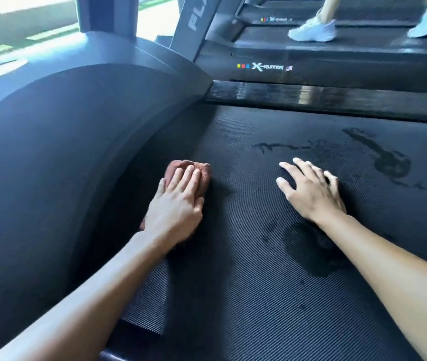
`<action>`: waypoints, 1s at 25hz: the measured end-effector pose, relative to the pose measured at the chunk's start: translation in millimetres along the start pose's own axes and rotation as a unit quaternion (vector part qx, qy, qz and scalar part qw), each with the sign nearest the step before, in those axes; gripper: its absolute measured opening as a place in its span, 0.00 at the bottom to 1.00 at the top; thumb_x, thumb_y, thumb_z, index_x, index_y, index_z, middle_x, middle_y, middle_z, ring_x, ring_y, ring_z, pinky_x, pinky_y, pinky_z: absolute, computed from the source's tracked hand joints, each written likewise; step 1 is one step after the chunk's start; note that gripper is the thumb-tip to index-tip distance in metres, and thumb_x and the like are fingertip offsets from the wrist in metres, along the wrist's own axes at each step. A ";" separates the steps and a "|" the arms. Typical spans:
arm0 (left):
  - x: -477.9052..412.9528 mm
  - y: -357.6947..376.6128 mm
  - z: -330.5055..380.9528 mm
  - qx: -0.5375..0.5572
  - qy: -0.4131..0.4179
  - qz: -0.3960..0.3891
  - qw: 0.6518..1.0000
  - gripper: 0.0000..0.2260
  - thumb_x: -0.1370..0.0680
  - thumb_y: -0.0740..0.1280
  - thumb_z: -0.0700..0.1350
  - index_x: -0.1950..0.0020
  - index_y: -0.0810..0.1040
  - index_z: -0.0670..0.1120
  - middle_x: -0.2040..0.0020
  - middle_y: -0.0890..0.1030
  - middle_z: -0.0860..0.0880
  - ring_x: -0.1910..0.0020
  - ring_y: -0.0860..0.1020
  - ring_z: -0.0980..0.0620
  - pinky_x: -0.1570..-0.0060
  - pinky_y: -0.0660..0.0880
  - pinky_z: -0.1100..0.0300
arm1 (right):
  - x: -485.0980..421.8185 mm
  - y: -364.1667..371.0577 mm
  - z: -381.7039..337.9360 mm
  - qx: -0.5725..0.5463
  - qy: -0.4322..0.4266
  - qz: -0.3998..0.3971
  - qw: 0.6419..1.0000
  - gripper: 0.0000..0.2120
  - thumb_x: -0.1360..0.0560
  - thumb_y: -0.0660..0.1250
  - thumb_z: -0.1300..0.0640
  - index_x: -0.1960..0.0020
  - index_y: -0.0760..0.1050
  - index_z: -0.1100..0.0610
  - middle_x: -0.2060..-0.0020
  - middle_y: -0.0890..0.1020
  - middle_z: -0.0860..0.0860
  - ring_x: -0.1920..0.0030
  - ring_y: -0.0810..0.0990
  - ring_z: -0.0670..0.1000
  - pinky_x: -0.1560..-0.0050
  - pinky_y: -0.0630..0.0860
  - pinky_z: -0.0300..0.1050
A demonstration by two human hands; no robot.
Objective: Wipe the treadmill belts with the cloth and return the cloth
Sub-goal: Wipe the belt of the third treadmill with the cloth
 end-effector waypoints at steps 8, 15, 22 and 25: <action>27.6 -3.8 -14.3 -0.001 -0.031 -0.006 0.999 0.28 0.18 0.52 0.54 0.20 0.47 0.53 0.21 0.44 0.57 0.23 0.41 0.57 0.25 0.40 0.53 | 51.6 -27.6 -39.0 -0.083 -0.003 0.017 0.996 0.24 0.21 0.60 0.44 0.26 0.64 0.46 0.23 0.59 0.50 0.24 0.57 0.51 0.25 0.47 0.58; 58.3 -7.0 -24.5 0.016 -0.052 -0.012 0.998 0.28 0.19 0.51 0.55 0.20 0.46 0.52 0.21 0.44 0.57 0.23 0.40 0.59 0.25 0.41 0.54 | 212.6 0.7 -82.6 -0.044 -0.089 0.051 0.994 0.24 0.23 0.52 0.41 0.31 0.72 0.46 0.29 0.71 0.48 0.28 0.67 0.50 0.27 0.59 0.58; 105.4 -7.6 -26.3 0.018 0.050 -0.009 0.999 0.29 0.21 0.50 0.56 0.21 0.51 0.53 0.21 0.49 0.57 0.23 0.45 0.59 0.24 0.46 0.54 | 215.8 8.8 -82.3 -0.014 -0.086 0.058 0.995 0.23 0.22 0.51 0.42 0.30 0.69 0.46 0.27 0.69 0.48 0.26 0.65 0.50 0.26 0.58 0.58; 96.9 -12.3 -50.6 -0.011 -0.080 -0.013 0.997 0.28 0.19 0.52 0.53 0.20 0.47 0.52 0.21 0.44 0.57 0.23 0.42 0.58 0.25 0.42 0.54 | 215.5 3.7 -84.5 -0.016 -0.082 0.067 0.994 0.23 0.22 0.52 0.42 0.31 0.70 0.46 0.28 0.70 0.49 0.27 0.66 0.51 0.27 0.59 0.59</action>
Point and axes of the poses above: each hand's wrist, its own x-axis away from the middle knuckle, its own y-axis out of the palm, z = x × y, the point moved 8 cm from there along -x, towards the middle knuckle
